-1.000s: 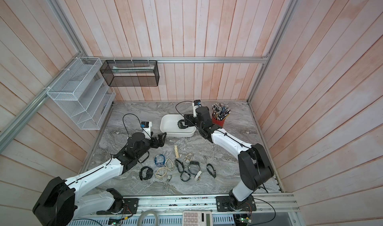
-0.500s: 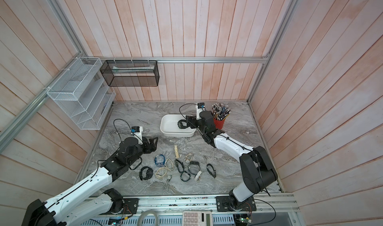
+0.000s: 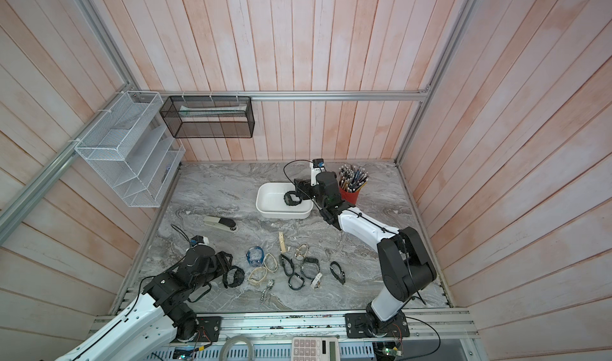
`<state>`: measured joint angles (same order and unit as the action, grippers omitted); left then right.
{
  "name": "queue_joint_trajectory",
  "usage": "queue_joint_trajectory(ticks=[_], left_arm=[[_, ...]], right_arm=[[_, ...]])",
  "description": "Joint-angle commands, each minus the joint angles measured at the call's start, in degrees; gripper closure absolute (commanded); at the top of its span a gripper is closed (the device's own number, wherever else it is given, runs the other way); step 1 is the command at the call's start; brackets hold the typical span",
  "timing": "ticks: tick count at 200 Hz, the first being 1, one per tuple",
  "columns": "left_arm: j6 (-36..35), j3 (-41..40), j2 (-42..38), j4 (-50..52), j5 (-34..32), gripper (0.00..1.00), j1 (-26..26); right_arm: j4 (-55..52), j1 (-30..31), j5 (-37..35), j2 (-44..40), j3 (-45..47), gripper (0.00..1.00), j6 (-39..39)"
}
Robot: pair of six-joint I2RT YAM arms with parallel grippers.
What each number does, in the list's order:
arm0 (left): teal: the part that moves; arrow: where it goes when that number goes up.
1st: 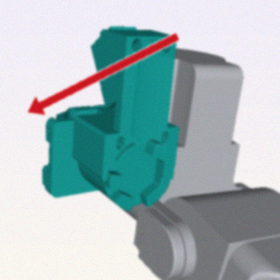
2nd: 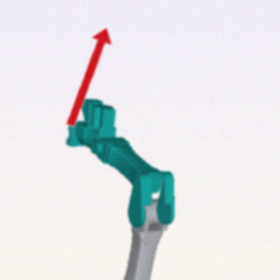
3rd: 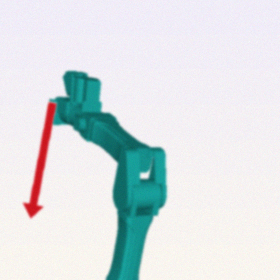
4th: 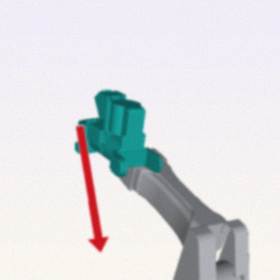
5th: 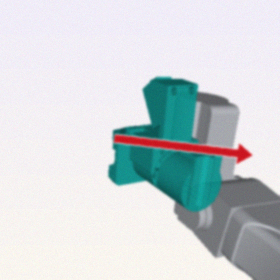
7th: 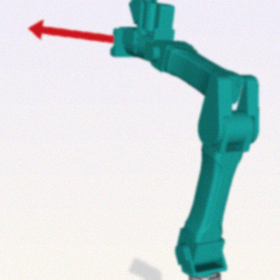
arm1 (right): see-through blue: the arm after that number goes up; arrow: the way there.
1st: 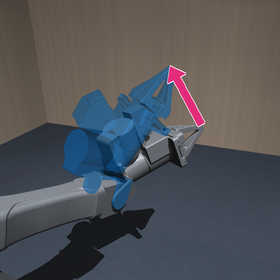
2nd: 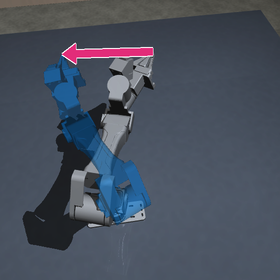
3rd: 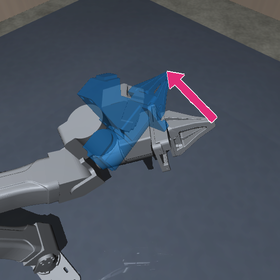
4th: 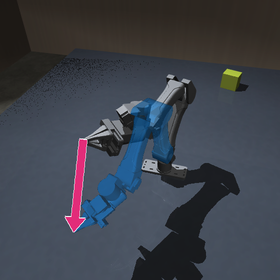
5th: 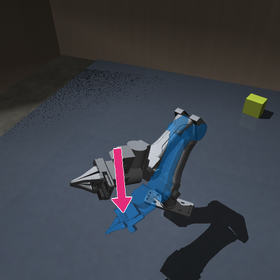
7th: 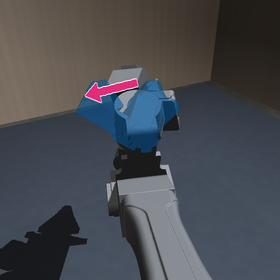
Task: Put the watch into the storage box
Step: Pick up the watch at the center of the board.
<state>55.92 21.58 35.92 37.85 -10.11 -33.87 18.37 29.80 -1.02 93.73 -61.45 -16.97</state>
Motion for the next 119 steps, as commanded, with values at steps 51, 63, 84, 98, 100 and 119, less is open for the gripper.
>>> queue_joint_trajectory(ticks=[51,63,84,98,100,119], left_arm=[[9.4,-2.0,3.7,7.6,0.2,0.48,-3.7],[8.8,-1.8,5.3,7.0,0.0,0.50,-3.7],[7.2,-1.4,7.6,5.5,0.1,0.54,-3.7],[6.6,-1.0,8.8,4.7,0.0,0.56,-3.7],[6.5,-1.0,9.0,4.6,0.0,0.56,-3.7],[5.9,-0.5,10.8,3.6,-0.4,0.59,-3.7]], right_arm=[[-0.8,-0.4,0.5,0.9,-2.4,0.14,1.2],[-0.8,-0.4,0.4,1.0,-2.3,0.14,1.1],[-1.0,-0.4,0.5,1.0,-2.3,0.14,0.8],[-1.1,-0.4,0.6,1.1,-2.3,0.14,0.8],[-1.1,-0.4,0.6,1.1,-2.3,0.14,0.8],[-1.4,-0.4,0.9,1.4,-2.7,0.14,0.7]])
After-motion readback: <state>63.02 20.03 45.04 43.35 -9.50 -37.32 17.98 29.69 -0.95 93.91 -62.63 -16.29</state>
